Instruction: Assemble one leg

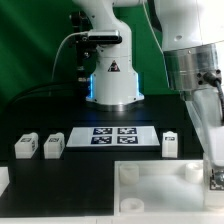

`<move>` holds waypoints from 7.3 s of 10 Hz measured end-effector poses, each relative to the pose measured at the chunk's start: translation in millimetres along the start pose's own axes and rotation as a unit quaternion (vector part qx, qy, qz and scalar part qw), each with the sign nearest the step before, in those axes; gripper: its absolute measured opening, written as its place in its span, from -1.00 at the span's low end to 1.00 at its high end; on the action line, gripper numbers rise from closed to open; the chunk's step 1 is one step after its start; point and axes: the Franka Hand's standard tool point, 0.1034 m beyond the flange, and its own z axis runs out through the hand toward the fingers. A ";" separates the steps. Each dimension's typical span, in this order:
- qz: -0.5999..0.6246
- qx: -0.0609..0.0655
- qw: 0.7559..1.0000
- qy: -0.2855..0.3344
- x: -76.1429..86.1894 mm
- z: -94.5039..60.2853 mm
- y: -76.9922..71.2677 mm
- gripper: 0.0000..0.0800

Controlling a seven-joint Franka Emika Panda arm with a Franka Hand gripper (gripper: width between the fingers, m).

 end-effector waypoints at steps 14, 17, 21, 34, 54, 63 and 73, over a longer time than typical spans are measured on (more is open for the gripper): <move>-0.477 -0.038 0.878 0.020 2.8 -0.1 -1.2 -0.27; -0.313 -0.033 0.949 0.025 2.6 0.2 -1.8 -0.27; 0.136 -0.006 0.991 0.001 1.5 2.4 -4.0 -0.27; -0.608 -0.047 0.792 0.012 2.7 -4.3 -5.5 0.62; -0.235 -0.053 0.970 0.017 -7.9 2.5 1.0 0.61; -0.650 -0.083 0.755 0.018 -4.0 9.1 5.0 0.06; 0.029 -0.041 0.999 0.003 -3.9 11.3 -3.9 -0.26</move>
Offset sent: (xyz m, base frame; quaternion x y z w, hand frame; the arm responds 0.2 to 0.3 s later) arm 0.0000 0.0000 0.0000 0.0000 0.0000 -0.1790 0.9838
